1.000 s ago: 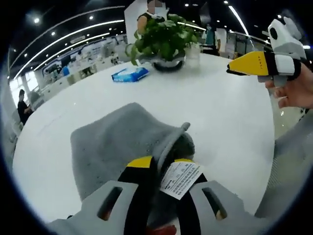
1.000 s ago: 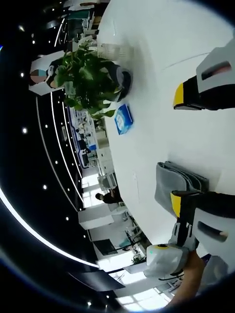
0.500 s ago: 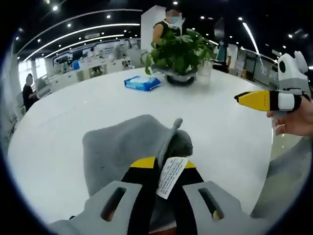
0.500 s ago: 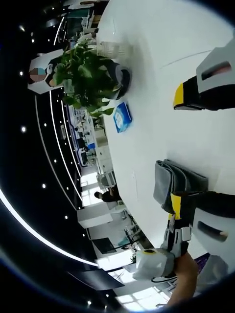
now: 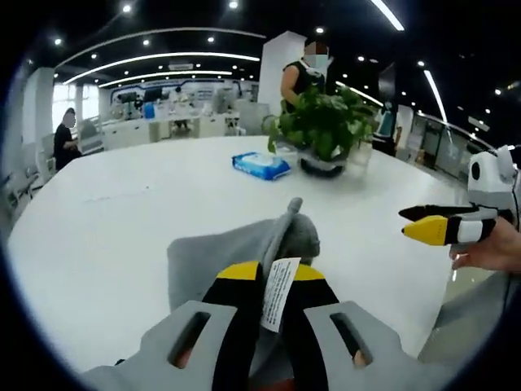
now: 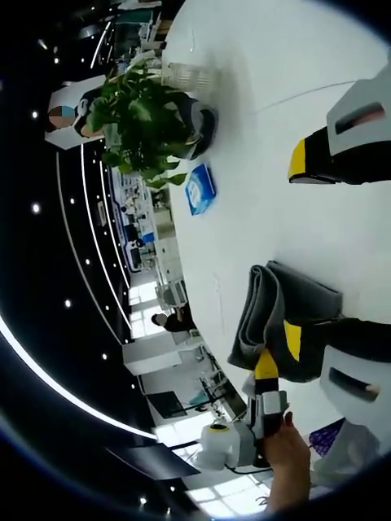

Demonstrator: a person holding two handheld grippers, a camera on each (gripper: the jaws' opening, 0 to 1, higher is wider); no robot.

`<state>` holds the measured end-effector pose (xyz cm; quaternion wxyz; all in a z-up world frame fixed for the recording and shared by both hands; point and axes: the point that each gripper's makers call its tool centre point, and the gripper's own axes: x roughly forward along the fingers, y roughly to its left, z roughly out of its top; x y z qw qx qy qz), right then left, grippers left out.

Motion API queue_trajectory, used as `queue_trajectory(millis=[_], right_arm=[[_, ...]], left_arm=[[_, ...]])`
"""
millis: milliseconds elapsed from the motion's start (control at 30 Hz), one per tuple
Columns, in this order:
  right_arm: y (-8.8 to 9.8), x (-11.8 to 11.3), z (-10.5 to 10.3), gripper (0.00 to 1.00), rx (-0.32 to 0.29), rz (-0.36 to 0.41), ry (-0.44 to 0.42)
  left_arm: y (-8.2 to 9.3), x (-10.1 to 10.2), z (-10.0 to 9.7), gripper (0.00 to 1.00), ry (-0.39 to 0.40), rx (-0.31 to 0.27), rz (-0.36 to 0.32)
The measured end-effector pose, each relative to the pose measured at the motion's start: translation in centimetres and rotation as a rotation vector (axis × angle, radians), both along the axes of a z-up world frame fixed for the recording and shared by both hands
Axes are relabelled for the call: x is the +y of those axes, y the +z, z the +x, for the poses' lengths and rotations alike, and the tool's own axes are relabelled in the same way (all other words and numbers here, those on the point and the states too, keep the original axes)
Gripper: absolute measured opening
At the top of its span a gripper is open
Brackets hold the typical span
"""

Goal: Open the folded towel by lifting each exposed corner and separating the folded layers until the towel lies flat within the target outline without major curled edges

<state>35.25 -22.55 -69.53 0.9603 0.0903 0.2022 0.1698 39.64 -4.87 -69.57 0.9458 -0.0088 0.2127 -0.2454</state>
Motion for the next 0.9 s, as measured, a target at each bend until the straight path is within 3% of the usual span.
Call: queue_trajectory(millis=[267, 433, 500, 900], right_arm=[[-0.3, 0.4, -0.1, 0.65, 0.010, -0.008, 0.018], [-0.5, 0.5, -0.2, 0.64, 0.015, -0.011, 0.025], [-0.6, 0.5, -0.2, 0.64, 0.018, -0.013, 0.027], [-0.8, 0.6, -0.3, 0.64, 0.027, -0.018, 0.032]], left_arm=[[1.8, 3.6, 1.3, 0.07, 0.135, -0.018, -0.142], [2.4, 5.7, 1.7, 0.07, 0.177, -0.043, -0.135], [2.5, 6.5, 1.9, 0.07, 0.204, -0.044, -0.162], [2.1, 10.8, 1.6, 0.07, 0.315, -0.055, -0.194]])
